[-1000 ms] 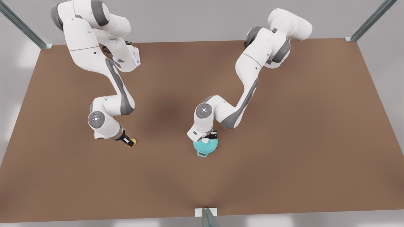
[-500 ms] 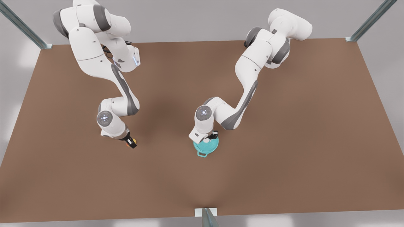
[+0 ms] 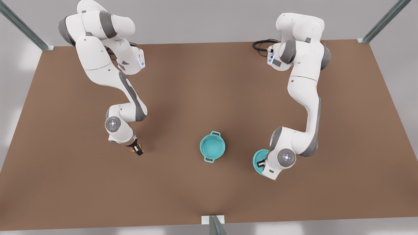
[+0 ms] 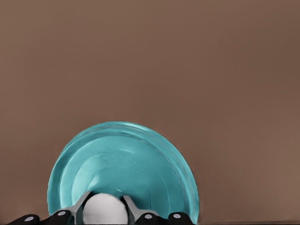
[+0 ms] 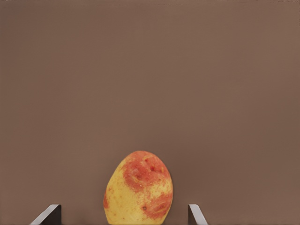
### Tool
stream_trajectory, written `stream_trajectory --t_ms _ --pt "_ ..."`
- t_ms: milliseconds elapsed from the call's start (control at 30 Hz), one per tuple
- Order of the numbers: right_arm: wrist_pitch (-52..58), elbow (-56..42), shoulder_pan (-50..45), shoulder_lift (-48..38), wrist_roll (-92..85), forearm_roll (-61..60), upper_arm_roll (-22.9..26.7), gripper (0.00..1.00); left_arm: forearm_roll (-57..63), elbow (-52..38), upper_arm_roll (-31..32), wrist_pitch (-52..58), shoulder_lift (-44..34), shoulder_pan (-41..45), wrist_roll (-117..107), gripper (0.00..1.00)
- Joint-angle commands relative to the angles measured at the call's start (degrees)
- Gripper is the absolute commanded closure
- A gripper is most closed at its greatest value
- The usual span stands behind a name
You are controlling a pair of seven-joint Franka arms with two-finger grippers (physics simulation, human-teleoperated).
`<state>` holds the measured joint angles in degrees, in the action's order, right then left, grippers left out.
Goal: Open the pot lid and put the potato into the pot
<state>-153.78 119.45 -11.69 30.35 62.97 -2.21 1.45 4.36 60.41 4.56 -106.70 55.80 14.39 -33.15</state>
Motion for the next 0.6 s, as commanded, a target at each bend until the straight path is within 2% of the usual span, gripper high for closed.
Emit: stream_trajectory --t_ms 0,133,200,233,267,300,333,367,433,567 --pt "-1.43 -0.09 0.0 0.15 3.21 0.02 0.13 0.0 -0.32 -0.03 0.01 2.82 0.19 0.11 28.59 0.0" --pt "-2.49 0.0 0.53 0.59 3.12 0.98 1.28 0.0 0.3 -0.21 -0.34 3.17 -0.78 0.03 28.58 0.0" --pt "-2.49 0.26 0.61 0.59 3.12 1.07 1.36 0.0 1.0 -0.47 -1.12 7.28 -5.68 -1.2 28.41 0.0" --pt "-2.49 0.52 0.53 0.5 3.03 1.07 1.36 0.0 -0.4 -0.38 -0.87 17.55 -13.67 -6.55 30.07 0.0" --pt "-2.49 1.22 0.53 0.24 3.03 1.07 1.36 0.0 -6.11 12.03 -0.95 15.08 -27.97 -11.4 34.03 0.0" --pt "-2.49 1.31 0.26 0.15 3.03 1.07 1.36 0.0 -6.03 26.1 -1.21 6.2 -38.17 -11.58 34.47 0.0" --pt "-2.49 1.31 0.09 0.07 3.21 0.98 1.36 0.0 -5.85 28.1 -1.04 6.15 -40.07 -10.88 33.95 0.0" --pt "-2.49 1.66 0.09 -0.02 3.21 0.98 1.36 0.0 -5.33 25.46 -0.86 6.07 -39.63 -9.91 34.03 0.0" --pt "-2.49 1.84 0.0 -0.02 3.21 0.98 1.36 0.0 -6.12 21.59 -2.45 6.07 -39.63 -12.54 34.65 0.0" --pt "-2.49 1.84 -1.23 -0.02 3.56 0.55 1.36 0.0 -7.17 20.18 -2.36 5.81 -37.17 -17.29 36.23 0.0"
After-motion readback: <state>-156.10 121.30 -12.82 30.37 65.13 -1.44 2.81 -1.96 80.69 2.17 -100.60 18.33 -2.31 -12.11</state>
